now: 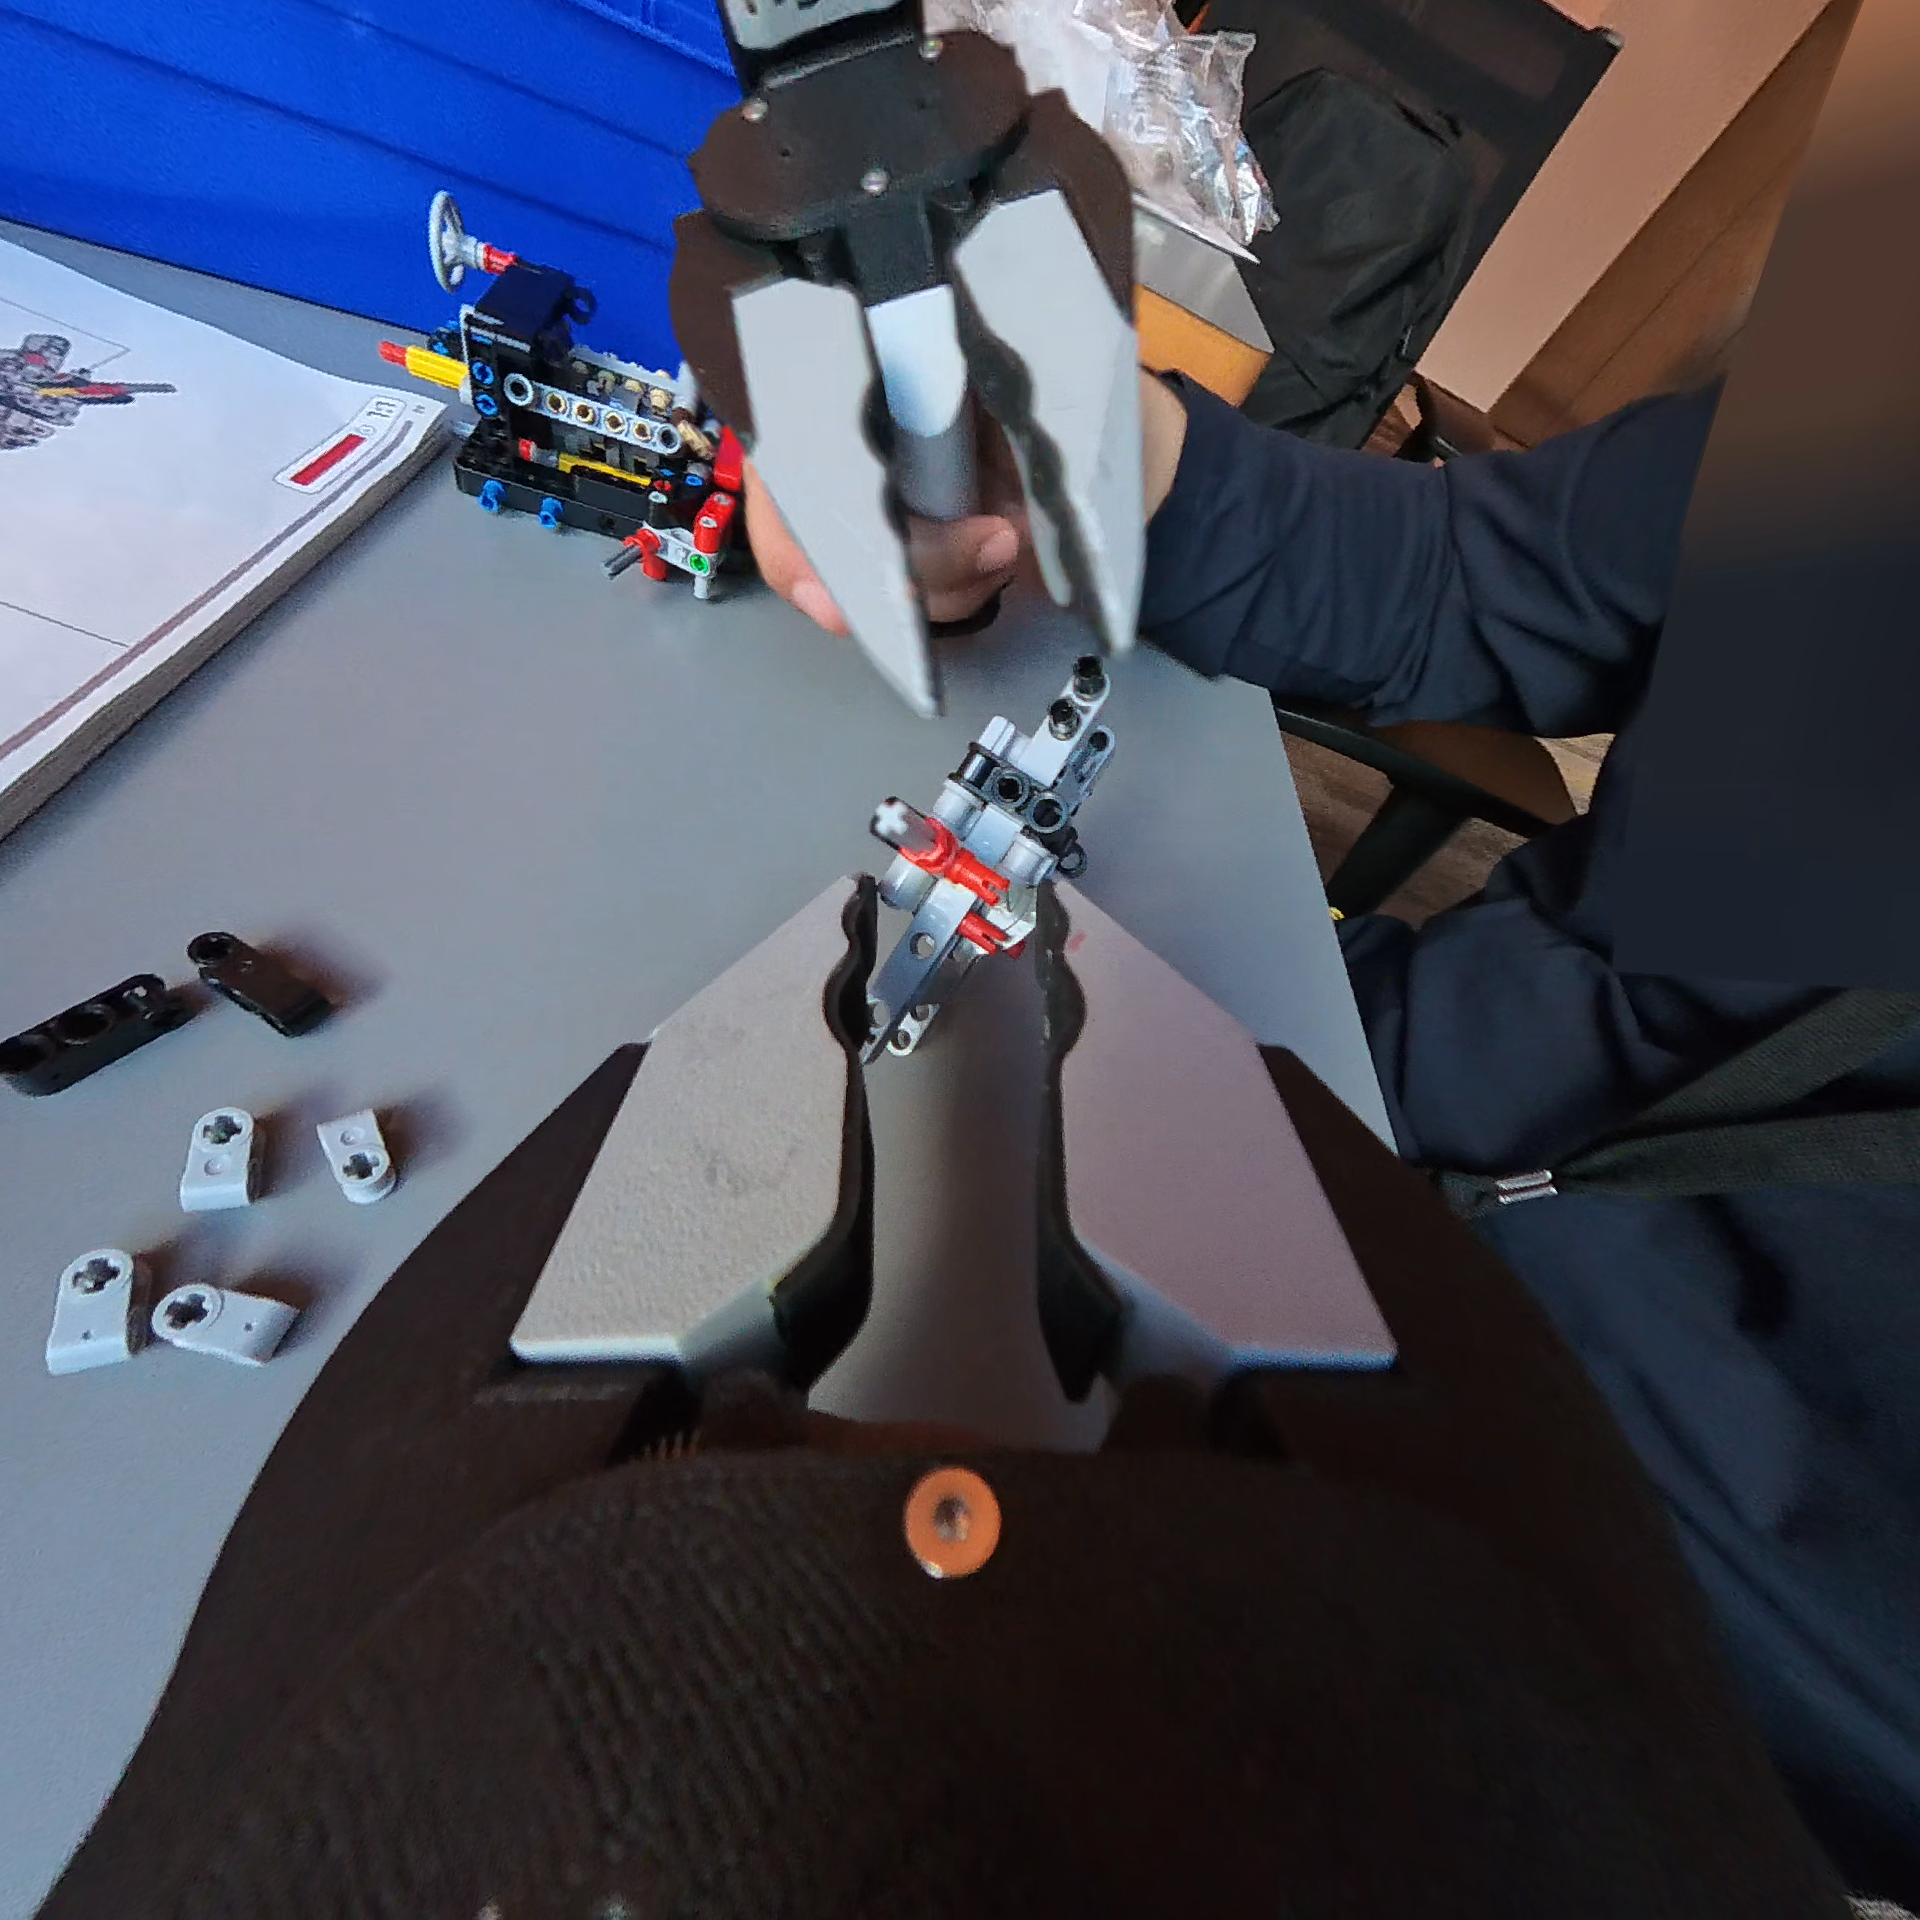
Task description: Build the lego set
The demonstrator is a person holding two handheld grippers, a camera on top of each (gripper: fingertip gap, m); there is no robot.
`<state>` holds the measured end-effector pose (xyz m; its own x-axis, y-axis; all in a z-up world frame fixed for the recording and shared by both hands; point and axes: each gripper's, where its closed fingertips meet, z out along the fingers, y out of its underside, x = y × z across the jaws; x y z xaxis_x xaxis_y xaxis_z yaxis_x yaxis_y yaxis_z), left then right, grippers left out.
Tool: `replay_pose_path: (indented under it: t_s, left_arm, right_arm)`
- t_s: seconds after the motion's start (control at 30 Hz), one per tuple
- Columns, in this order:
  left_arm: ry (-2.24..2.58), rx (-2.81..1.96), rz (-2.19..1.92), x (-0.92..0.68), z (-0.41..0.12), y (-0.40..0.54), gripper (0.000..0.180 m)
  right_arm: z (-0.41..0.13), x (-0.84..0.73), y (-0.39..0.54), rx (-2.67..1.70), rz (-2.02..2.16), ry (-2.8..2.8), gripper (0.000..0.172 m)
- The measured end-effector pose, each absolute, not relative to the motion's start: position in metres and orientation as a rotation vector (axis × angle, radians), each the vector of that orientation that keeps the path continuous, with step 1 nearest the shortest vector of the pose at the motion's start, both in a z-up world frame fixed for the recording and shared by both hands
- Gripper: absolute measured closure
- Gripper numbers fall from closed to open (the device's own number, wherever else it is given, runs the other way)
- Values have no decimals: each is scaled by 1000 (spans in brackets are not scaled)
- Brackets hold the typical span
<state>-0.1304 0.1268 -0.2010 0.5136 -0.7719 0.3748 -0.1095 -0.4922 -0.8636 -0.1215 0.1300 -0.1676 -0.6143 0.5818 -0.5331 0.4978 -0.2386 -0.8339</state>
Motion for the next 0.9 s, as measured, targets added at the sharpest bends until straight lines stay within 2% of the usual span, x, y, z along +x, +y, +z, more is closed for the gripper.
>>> replay_pose_path:
  t_s: [0.17, 0.37, 0.5, 0.77, 0.9]
  left_arm:
    - [699, -1914, -963, -134, -200, 132, 153]
    - [644, -1890, -941, -141, -195, 140, 153]
    - [619, -1897, -915, -144, -195, 144, 153]
    - [571, -1865, -805, -159, -184, 152, 149]
    - [486, -1861, -857, -167, -180, 155, 154]
  right_arm:
    - [-164, -123, 126, -1285, 1957, -1894, 141]
    - [-170, -129, 138, -1302, 1801, -1868, 147]
    - [-185, -132, 138, -1319, 1655, -1929, 151]
    - [-180, -141, 152, -1185, 1283, -1876, 153]
    - [-181, -147, 152, -1075, 1035, -1866, 153]
